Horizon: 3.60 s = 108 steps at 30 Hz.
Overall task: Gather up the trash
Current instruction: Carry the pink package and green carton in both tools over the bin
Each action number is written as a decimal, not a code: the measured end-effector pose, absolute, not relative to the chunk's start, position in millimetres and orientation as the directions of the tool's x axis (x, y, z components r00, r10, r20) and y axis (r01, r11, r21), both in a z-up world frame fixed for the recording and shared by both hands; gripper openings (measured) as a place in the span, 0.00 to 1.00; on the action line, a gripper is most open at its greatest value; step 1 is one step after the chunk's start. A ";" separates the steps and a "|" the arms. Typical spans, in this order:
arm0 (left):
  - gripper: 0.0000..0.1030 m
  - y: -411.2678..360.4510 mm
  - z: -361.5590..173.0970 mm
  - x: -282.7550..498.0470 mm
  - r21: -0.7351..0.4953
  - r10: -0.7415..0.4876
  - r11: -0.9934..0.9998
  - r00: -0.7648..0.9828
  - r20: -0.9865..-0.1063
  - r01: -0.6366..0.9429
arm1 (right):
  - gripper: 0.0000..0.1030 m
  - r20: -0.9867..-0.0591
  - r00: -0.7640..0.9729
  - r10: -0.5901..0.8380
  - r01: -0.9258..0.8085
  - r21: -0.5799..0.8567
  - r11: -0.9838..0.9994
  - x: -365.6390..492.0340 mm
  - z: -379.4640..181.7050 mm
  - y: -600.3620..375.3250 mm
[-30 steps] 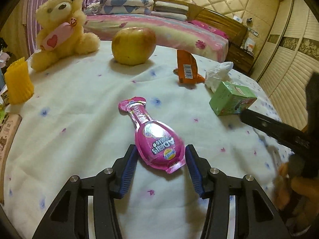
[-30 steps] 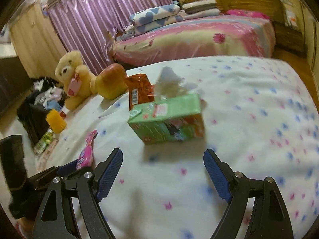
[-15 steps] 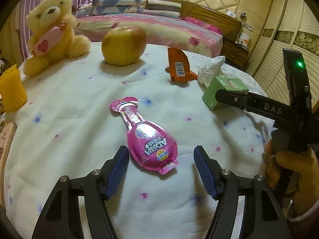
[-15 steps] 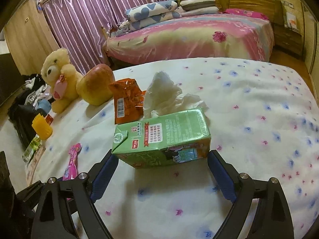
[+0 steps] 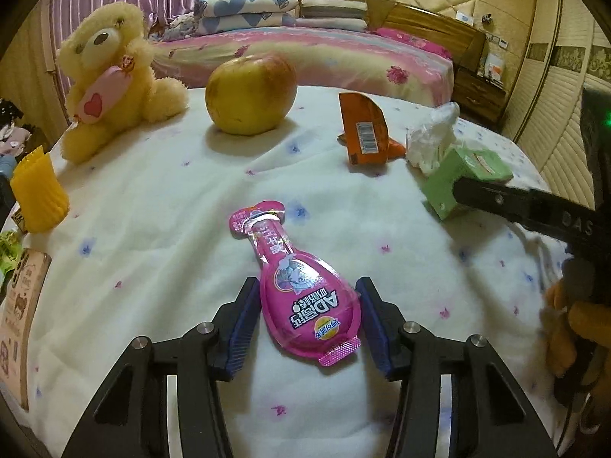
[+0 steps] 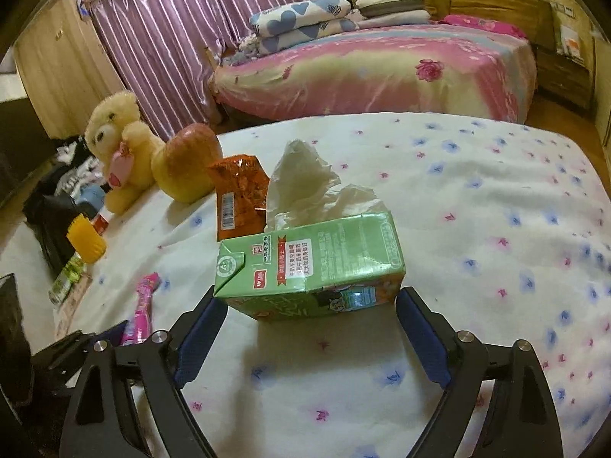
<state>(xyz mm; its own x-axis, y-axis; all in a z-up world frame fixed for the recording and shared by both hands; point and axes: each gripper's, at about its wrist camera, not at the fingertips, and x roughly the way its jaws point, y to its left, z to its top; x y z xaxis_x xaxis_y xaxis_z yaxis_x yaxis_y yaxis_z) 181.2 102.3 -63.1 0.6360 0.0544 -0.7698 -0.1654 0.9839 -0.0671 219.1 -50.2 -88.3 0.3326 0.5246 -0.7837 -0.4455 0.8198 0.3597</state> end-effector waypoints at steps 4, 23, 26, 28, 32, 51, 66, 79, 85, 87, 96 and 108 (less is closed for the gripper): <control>0.48 104.1 -58.9 172.9 -0.097 0.037 0.982 0.661 -0.749 -0.164 | 0.78 -0.769 0.333 0.546 -0.448 0.380 0.809 209.2 -83.3 -62.6; 0.48 83.8 -51.6 138.8 -0.153 -0.025 0.980 0.680 -0.732 -0.129 | 0.83 -0.751 0.380 0.539 -0.271 0.467 0.842 187.0 -72.5 -97.4; 0.48 82.5 -52.0 139.9 -0.146 -0.028 0.983 0.681 -0.732 -0.116 | 0.83 -0.769 0.396 0.503 -0.196 0.464 0.864 188.5 -82.6 -105.2; 0.48 81.0 -53.4 140.5 -0.131 -0.021 0.985 0.677 -0.735 -0.112 | 0.83 -0.768 0.410 0.492 -0.191 0.455 0.870 188.9 -84.4 -104.8; 0.49 82.5 -54.9 143.4 -0.140 -0.025 0.983 0.669 -0.743 -0.119 | 0.84 -0.770 0.413 0.486 -0.196 0.446 0.874 191.3 -83.0 -96.3; 0.61 85.5 -60.1 145.8 -0.146 -0.021 0.980 0.653 -0.757 -0.137 | 0.62 -0.809 0.360 0.464 -0.308 0.367 0.878 155.7 -64.0 -133.6; 0.46 58.0 -50.9 141.7 -0.153 -0.058 0.985 0.686 -0.725 -0.078 | 0.56 -0.783 0.446 0.433 -0.271 0.343 0.899 152.3 -67.2 -148.1; 0.46 -14.6 -41.5 146.0 -0.179 -0.207 0.978 0.667 -0.716 0.111 | 0.56 -0.745 0.500 0.442 -0.185 0.407 0.895 128.7 -45.6 -223.2; 0.46 -44.0 -37.8 147.8 -0.174 -0.250 0.968 0.652 -0.716 0.181 | 0.56 -0.740 0.526 0.419 -0.137 0.413 0.900 120.9 -41.7 -252.2; 0.46 -52.9 -37.4 150.1 -0.175 -0.264 0.964 0.647 -0.716 0.200 | 0.56 -0.738 0.535 0.411 -0.119 0.415 0.902 119.0 -40.7 -262.5; 0.46 -98.0 -36.1 160.0 -0.161 -0.318 0.942 0.625 -0.713 0.295 | 0.56 -0.733 0.574 0.366 -0.039 0.421 0.906 111.0 -37.4 -307.3; 0.46 -151.4 -36.5 174.5 -0.145 -0.371 0.908 0.591 -0.716 0.394 | 0.56 -0.733 0.610 0.302 0.058 0.422 0.905 104.7 -37.8 -360.0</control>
<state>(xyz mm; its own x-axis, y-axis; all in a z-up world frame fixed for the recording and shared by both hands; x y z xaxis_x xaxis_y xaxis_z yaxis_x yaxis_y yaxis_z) 174.5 -151.4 -36.5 0.5908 -0.3710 -0.7165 0.3940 0.9076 -0.1451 104.7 -360.0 -37.8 0.6097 0.3024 -0.7326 0.0585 0.9047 0.4221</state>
